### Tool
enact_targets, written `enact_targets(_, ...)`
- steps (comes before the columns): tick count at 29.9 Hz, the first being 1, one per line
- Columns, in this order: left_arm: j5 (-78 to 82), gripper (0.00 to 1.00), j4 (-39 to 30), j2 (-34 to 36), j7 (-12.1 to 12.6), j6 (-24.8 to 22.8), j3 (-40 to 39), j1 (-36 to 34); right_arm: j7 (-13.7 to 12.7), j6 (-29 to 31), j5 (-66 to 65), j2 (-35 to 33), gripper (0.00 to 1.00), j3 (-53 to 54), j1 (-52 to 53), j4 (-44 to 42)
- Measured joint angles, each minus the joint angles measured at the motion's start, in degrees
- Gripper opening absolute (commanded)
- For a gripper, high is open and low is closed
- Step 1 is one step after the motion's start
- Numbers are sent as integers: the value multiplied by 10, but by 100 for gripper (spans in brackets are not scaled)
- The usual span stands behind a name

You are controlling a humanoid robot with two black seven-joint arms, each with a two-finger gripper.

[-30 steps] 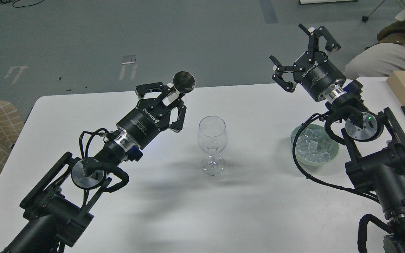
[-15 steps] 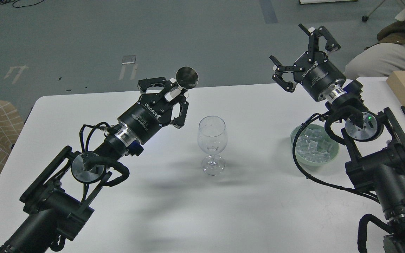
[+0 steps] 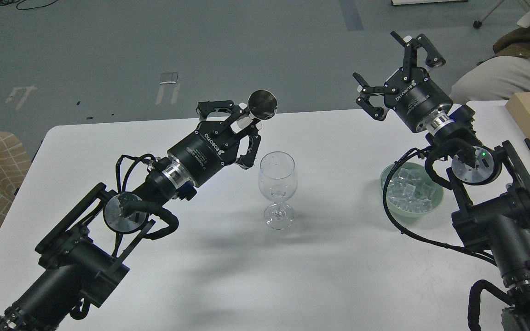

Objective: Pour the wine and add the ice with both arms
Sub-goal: 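Carry the jigger over the wine glass with the left gripper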

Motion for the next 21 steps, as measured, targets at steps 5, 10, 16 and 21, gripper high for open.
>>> enact_targets(5,6,7,6,1,0,-1,0,-4,0,0,0,0,100,0,0,0)
enact_targets(10,16,7,7,1,0,-1,0,-8,0,0,0,0,100,0,0,0)
enact_targets(16,27,7,8,1,1,-1,0,-9,0,0,0,0,100,0,0,0)
enact_targets(21,36,7,8,2,1,-1,-1,-9,0,0,0,0,100,0,0,0)
